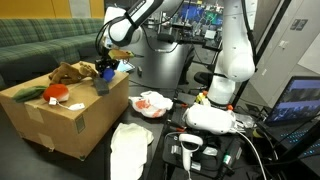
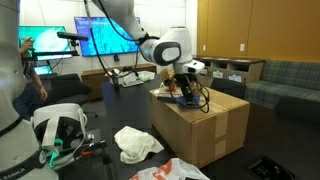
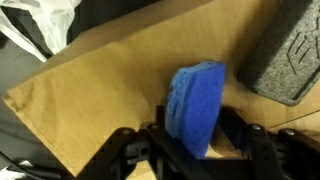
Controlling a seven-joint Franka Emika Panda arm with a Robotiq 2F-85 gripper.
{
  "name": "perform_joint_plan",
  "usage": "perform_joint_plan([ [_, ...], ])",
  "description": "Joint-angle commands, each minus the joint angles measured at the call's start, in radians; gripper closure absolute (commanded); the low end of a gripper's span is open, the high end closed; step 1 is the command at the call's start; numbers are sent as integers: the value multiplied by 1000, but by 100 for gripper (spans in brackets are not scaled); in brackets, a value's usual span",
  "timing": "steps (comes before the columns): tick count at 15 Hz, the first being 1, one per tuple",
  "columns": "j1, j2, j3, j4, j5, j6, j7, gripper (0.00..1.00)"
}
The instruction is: Swap the things on the box with the things on the table
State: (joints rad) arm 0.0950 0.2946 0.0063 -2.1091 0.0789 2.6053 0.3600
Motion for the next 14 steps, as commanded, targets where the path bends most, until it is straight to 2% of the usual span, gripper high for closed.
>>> perform_joint_plan([
  [1, 19, -39, -20, 26, -61, -119, 20, 8],
  [2, 20, -55, -19, 27, -78, -151, 18, 2],
  [3, 28, -72, -19, 26, -101, -173, 32, 0],
  [8, 54, -152, 8, 31, -200, -273, 52, 0],
  [14, 82, -81, 72, 116, -201, -376, 12, 0],
])
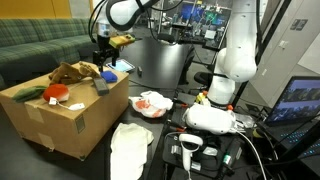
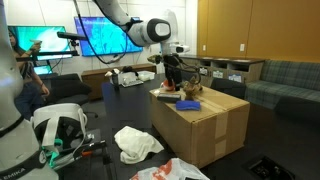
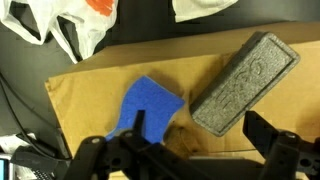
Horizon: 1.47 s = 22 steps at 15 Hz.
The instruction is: Swap the things on the box with the things on the table
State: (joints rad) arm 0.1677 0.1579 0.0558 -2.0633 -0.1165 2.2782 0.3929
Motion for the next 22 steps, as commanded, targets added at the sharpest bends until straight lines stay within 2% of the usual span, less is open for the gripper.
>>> perform_joint_plan([
  [1, 14, 76, 27, 89, -5, -60, -18, 0],
  [6, 25, 209, 32, 201, 17, -94, -38, 0],
  [12, 10, 307, 26, 306, 72, -144, -84, 0],
  [19, -11, 351, 19, 331, 111, -150, -120, 0],
  [20, -11, 352, 18, 335, 112, -154, -123, 3],
  [21, -9, 348, 18, 335, 111, -163, -126, 25],
  [22, -8, 344, 18, 335, 108, -170, -125, 28],
])
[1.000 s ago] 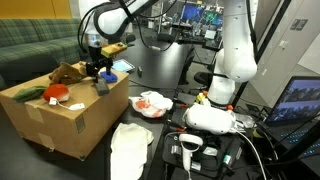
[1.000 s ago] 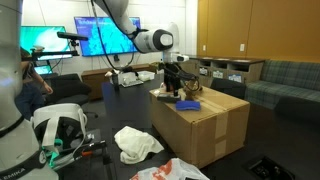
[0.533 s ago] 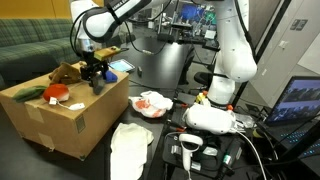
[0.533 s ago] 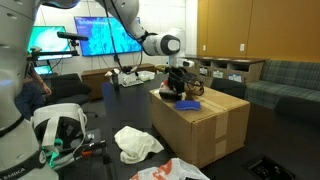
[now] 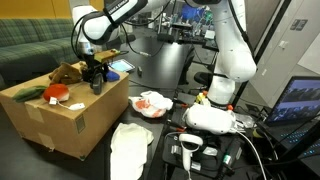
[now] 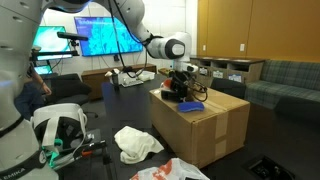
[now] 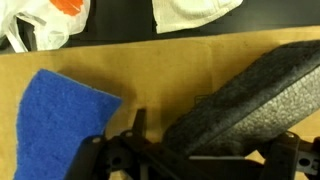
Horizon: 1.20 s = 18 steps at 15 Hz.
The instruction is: Swap the things on the box with the things on the table
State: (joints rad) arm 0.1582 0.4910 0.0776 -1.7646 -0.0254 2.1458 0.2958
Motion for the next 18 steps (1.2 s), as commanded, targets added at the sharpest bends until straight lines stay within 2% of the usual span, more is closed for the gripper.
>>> perform_joint_plan([
  [1, 6, 7, -5, 37, 12, -47, -24, 30],
  [6, 21, 4, -6, 78, 0, -157, -10, 69],
  [9, 19, 0, 1, 84, 0, -221, -48, 89],
  [11, 15, -9, 10, 67, -5, -260, -106, 85],
  [14, 9, -27, 17, 14, -9, -278, -187, 85],
  [18, 3, -130, 8, -151, -7, -183, -196, 85],
])
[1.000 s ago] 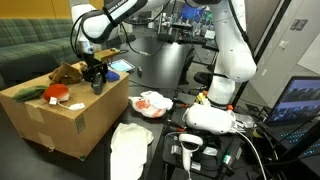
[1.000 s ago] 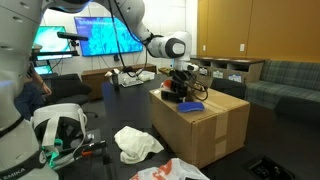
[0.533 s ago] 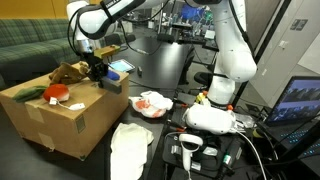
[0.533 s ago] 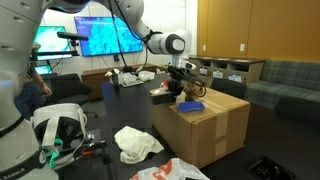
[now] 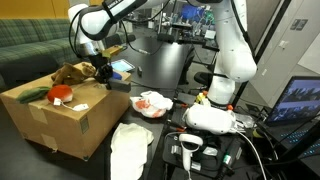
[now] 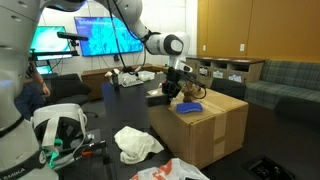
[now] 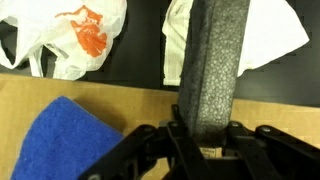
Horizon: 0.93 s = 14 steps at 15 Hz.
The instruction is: Swap the things on the box with the things on the table
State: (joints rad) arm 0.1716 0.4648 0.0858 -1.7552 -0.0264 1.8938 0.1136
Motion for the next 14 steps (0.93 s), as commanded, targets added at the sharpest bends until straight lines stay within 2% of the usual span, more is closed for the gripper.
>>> perform_joint_plan([
  [1, -16, -149, -2, -223, 1, 112, -2, 85],
  [10, -35, -494, -9, -715, -46, 566, 78, 85],
  [14, -46, -581, 1, -876, -33, 679, 109, 85],
])
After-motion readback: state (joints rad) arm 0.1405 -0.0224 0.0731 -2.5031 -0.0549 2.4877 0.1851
